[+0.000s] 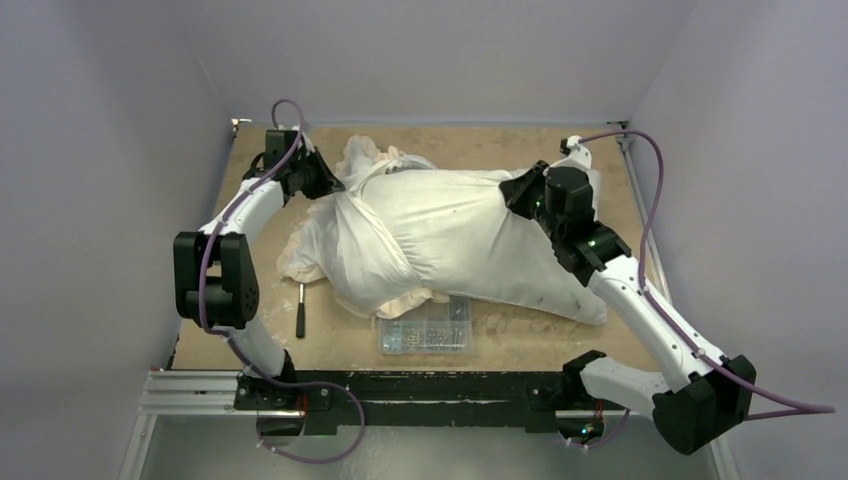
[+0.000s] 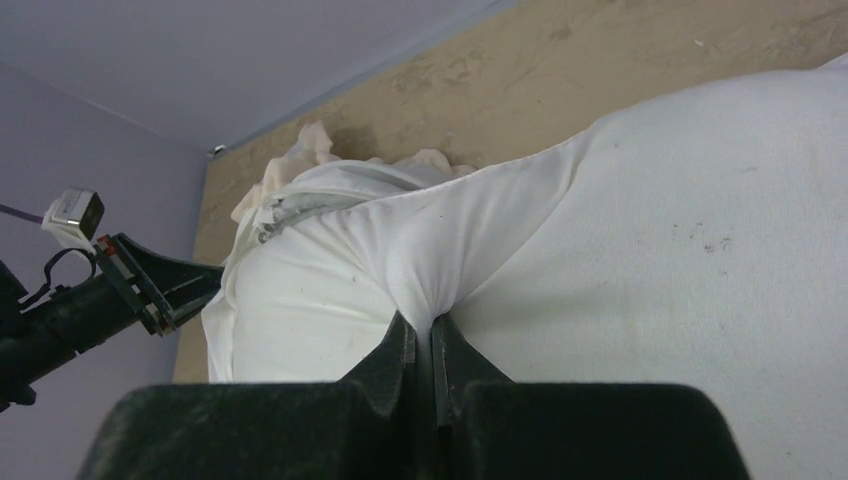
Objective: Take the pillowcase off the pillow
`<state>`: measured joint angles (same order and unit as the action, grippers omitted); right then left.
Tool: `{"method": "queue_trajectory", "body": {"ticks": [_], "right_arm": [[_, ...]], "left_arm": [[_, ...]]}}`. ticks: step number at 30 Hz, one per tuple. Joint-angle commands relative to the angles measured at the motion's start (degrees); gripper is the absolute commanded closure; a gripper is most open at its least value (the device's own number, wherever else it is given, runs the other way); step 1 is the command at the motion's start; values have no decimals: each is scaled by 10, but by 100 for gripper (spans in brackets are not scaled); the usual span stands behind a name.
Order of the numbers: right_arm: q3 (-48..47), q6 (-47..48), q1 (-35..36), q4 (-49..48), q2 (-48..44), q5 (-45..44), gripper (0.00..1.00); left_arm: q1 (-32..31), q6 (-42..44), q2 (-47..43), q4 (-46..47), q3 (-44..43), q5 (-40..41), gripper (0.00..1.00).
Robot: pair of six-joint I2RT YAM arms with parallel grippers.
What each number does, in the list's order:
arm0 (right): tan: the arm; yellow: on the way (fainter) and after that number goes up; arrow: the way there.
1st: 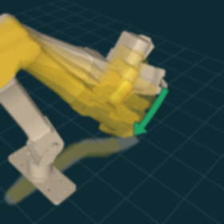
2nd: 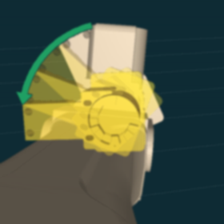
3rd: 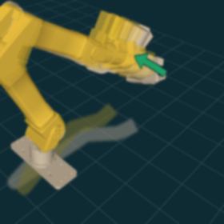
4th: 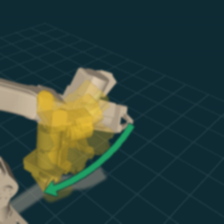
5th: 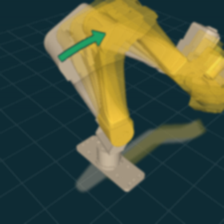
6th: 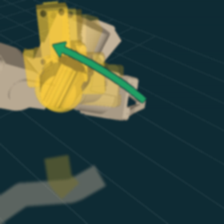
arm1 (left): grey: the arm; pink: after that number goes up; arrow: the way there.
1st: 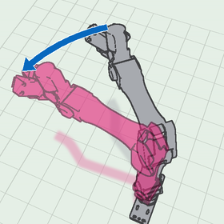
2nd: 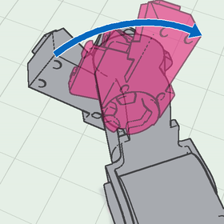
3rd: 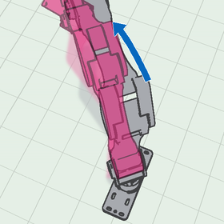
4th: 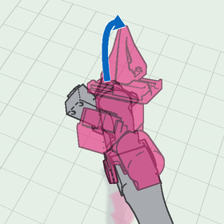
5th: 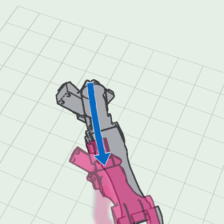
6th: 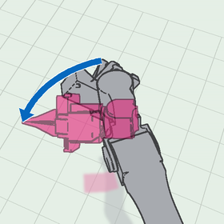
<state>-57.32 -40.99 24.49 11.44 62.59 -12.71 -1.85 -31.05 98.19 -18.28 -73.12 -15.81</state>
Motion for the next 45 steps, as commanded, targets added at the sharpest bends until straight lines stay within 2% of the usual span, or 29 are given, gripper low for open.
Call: {"method": "queue_trajectory", "body": {"ticks": [1, 6, 10, 12, 15, 16, 17, 20, 22, 26, 28, 32, 33, 37, 45], "right_arm": [[-41, 7, -30, -56, -61, -167, 100], [-51, -6, -30, -58, -83, -192, 100], [-56, 26, -30, -76, -90, -190, 100], [-59, 53, -30, -82, -77, -161, 100], [-63, 101, -30, -98, -46, -67, 100], [-65, 120, -30, -109, -34, -61, 96], [-68, 135, -30, -123, -21, -39, 87], [-89, 164, -29, -120, 27, 18, 59], [-103, 175, -19, -115, 59, 43, 44], [-126, 178, 47, -83, 118, 23, 30], [-140, 169, 100, -66, 146, -11, 20], [-166, 146, 157, -40, 199, -26, 4], [-172, 140, 171, -34, 215, -32, 1], [-196, 124, 217, -13, 261, -44, 1], [-209, 104, 247, 30, 359, -77, 2]], "left_arm": [[70, 22, 33, 0, -1, 148, 100], [74, 13, 64, -6, -47, 130, 100], [84, 9, 91, -19, -86, 122, 100], [84, 11, 94, -15, -96, 110, 100], [78, 11, 94, 0, -100, 65, 95], [74, 13, 95, -3, -103, 55, 92], [71, 16, 94, -8, -104, 51, 88], [60, 22, 73, -17, -96, 52, 68], [56, 26, 47, -26, -88, 64, 59], [44, 50, -20, -71, -82, 109, 46], [36, 58, -56, -96, -75, 126, 43], [-4, 73, -127, -136, -50, 169, 40], [-17, 73, -148, -149, -43, 181, 40], [-53, 53, -211, -177, 7, 177, 39], [-89, 15, -286, -197, 97, 126, 35]]}}
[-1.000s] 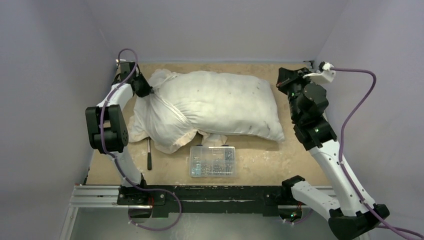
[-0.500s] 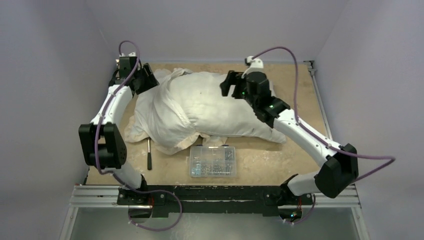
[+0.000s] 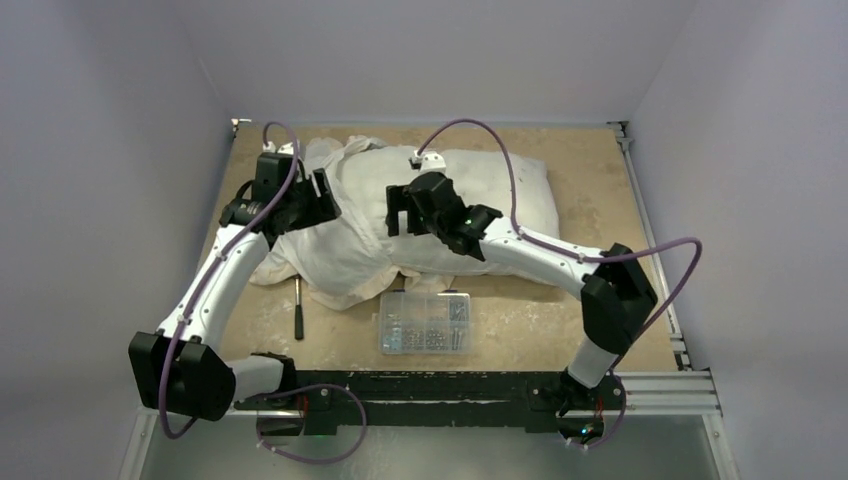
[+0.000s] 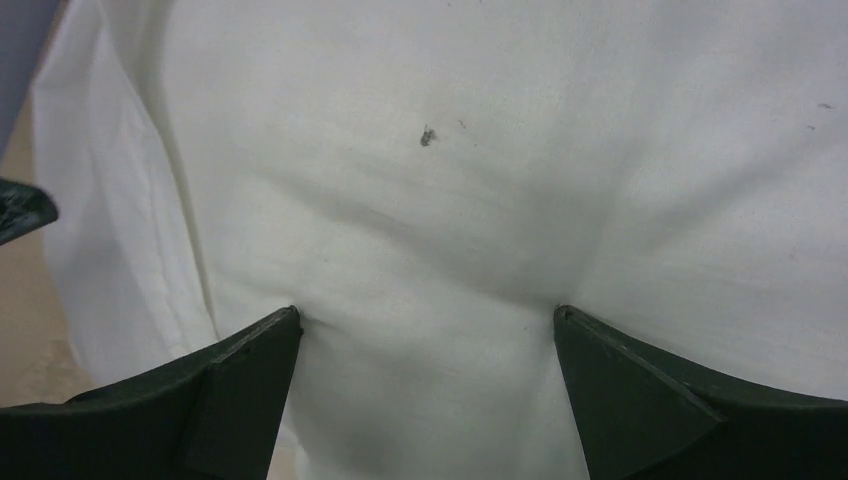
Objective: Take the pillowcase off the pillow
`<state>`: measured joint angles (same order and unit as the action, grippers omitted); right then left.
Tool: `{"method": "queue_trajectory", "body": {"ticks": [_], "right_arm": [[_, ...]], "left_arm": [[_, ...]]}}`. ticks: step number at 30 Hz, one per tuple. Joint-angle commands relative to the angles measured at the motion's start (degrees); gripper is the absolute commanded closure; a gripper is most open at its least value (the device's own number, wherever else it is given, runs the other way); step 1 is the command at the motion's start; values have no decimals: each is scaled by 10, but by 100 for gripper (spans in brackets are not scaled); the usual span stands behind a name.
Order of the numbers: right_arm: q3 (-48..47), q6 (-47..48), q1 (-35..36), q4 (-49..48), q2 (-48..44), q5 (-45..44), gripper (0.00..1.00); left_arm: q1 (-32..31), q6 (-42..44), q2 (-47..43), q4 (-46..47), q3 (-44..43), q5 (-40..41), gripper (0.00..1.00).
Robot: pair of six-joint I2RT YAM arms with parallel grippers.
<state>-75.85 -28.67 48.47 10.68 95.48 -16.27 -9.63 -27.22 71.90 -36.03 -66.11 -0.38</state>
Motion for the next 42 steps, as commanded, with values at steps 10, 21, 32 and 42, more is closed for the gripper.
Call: {"method": "queue_trajectory", "body": {"ticks": [10, 21, 32, 42], "right_arm": [[-54, -23, 8, 46, 88, -74, 100], [-65, -34, 8, 48, 84, -79, 100], [-58, -58, -9, 63, 70, -140, 100], [-17, -59, -153, 40, -72, -175, 100]], "left_arm": [[-51, -63, -24, 31, 69, -57, 35], [-99, -88, 3, 77, 110, 2, 40], [-105, -77, -13, 77, 109, 57, 100], [-75, -20, -37, 31, 84, 200, 100]]}}
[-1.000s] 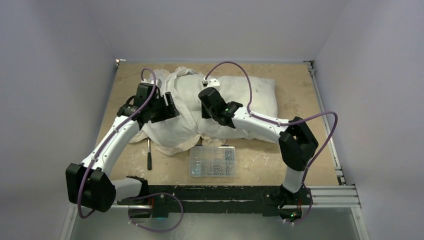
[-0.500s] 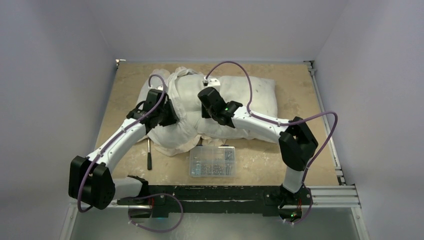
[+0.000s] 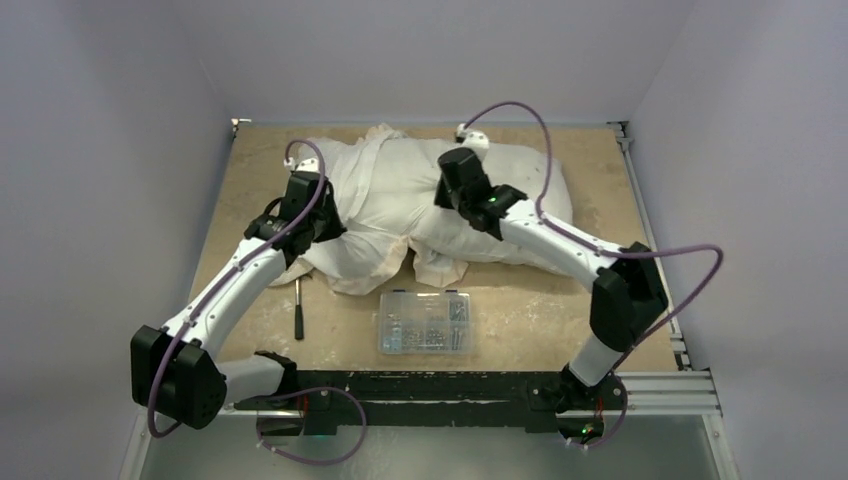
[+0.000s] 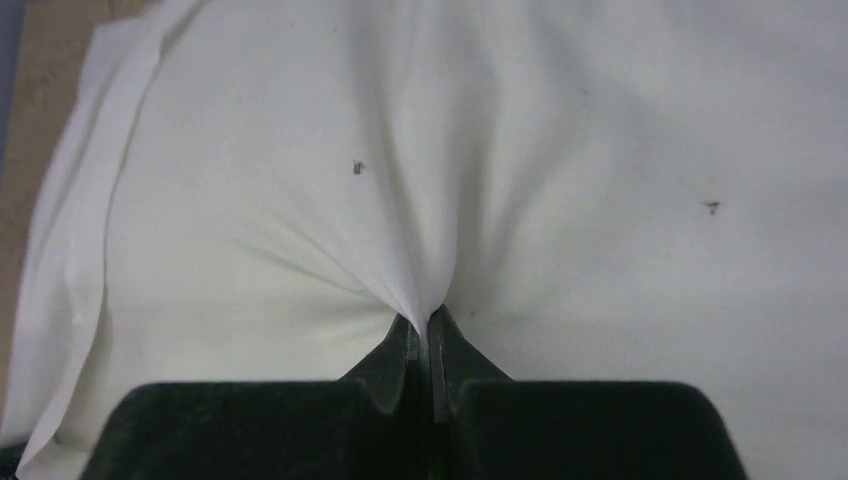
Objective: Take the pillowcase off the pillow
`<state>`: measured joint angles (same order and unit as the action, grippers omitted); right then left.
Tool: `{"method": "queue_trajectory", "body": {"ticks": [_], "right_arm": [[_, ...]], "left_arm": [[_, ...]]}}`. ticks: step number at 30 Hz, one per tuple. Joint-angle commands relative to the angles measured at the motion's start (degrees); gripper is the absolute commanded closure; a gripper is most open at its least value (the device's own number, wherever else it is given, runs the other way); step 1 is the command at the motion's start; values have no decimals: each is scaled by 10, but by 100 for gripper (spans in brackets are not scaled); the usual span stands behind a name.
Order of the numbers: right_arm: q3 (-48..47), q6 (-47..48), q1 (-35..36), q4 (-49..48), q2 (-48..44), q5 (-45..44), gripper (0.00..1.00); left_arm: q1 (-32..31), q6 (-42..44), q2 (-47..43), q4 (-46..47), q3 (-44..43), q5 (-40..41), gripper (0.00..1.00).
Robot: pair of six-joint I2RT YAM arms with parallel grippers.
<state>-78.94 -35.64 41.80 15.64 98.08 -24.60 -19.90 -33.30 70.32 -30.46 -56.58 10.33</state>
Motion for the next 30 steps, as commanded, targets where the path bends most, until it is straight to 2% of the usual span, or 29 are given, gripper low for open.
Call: {"method": "queue_trajectory", "body": {"ticks": [1, 7, 13, 17, 22, 25, 30], "right_arm": [[18, 13, -99, -15, -113, -90, 100], [45, 19, -162, -55, -196, -39, 100], [66, 65, -176, -137, -278, 41, 100], [62, 81, -177, -123, -268, 64, 100], [91, 75, -177, -145, -259, 93, 100], [103, 86, -176, -169, -245, 105, 100], [117, 86, -176, -173, -217, 134, 100]], "left_arm": [[40, 45, -23, -24, -8, 94, 100], [110, 61, -28, -6, 8, 55, 100], [119, 68, -10, 4, 8, 52, 100], [119, 62, -1, 28, -3, -34, 99], [98, 7, 6, 65, -18, -165, 61], [46, -18, 10, 82, -38, -183, 51], [-30, -40, 31, 91, -98, -177, 44]]}}
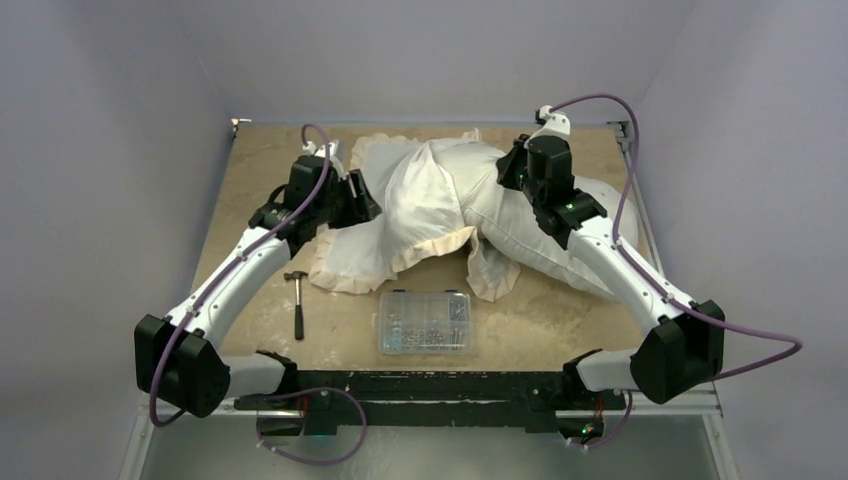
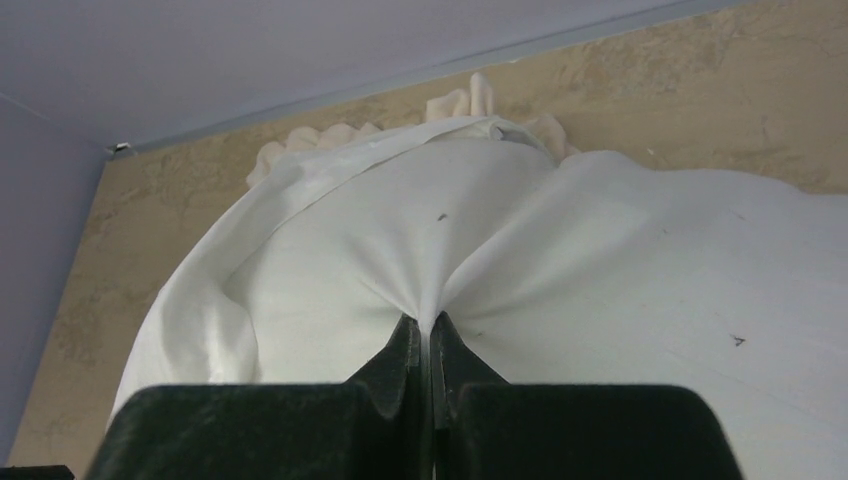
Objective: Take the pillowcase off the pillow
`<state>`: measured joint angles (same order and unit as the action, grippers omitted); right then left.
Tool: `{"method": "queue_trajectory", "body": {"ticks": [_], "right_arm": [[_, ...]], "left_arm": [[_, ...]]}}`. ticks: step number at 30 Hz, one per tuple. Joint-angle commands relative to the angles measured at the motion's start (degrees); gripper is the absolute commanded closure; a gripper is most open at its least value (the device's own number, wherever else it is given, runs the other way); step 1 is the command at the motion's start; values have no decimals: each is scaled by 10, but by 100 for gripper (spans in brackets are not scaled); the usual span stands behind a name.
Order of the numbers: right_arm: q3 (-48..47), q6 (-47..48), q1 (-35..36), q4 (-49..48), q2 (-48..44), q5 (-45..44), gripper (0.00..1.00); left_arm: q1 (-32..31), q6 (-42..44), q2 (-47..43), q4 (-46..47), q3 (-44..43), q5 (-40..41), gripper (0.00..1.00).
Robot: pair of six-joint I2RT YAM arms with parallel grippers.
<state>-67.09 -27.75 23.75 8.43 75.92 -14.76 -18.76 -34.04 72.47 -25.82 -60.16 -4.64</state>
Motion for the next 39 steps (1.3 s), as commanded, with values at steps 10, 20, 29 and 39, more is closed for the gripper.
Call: {"method": "queue_trajectory", "body": {"ticks": [10, 20, 29, 39], "right_arm": [[34, -12, 11, -133, 27, 68, 100], [40, -25, 31, -145, 47, 67, 100], [45, -28, 39, -137, 45, 43, 100], [55, -42, 38, -94, 17, -31, 100]], "left_arm": [[-172, 43, 99, -56, -246, 201, 37], [-261, 72, 219, -45, -312, 314, 35], [-271, 77, 265, -31, -251, 396, 38], [-193, 83, 188, -44, -146, 430, 100]]}}
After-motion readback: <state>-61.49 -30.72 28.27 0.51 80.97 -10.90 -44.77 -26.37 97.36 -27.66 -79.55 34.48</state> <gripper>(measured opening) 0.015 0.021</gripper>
